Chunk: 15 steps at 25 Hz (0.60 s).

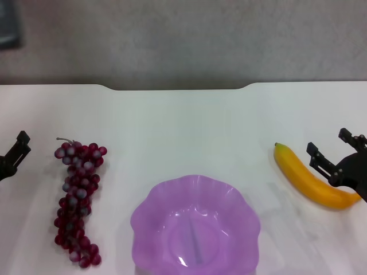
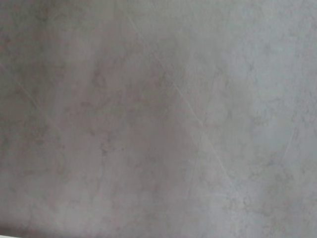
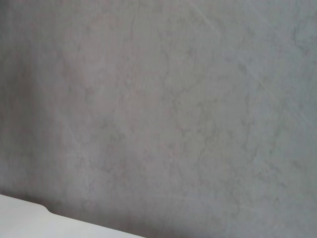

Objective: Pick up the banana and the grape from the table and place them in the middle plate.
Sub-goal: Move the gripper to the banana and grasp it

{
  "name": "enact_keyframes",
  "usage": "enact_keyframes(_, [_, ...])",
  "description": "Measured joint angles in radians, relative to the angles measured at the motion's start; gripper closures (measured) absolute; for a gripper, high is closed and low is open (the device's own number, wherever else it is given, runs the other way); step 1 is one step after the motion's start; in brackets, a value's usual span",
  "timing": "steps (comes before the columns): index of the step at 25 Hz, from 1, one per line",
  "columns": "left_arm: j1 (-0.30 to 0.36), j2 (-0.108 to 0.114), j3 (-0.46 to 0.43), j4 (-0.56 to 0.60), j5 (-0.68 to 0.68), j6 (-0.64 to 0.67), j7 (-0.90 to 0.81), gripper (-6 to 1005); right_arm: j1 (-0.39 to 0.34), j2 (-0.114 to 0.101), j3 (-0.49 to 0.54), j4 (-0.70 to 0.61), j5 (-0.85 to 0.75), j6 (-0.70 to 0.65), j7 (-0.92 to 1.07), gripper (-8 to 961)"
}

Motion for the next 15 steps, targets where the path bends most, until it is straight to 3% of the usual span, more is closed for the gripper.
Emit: enact_keyframes(15, [0.003, 0.000, -0.002, 0.000, 0.000, 0.000, 0.000, 109, 0.000, 0.000, -0.001, 0.001, 0.000, 0.000, 0.000, 135])
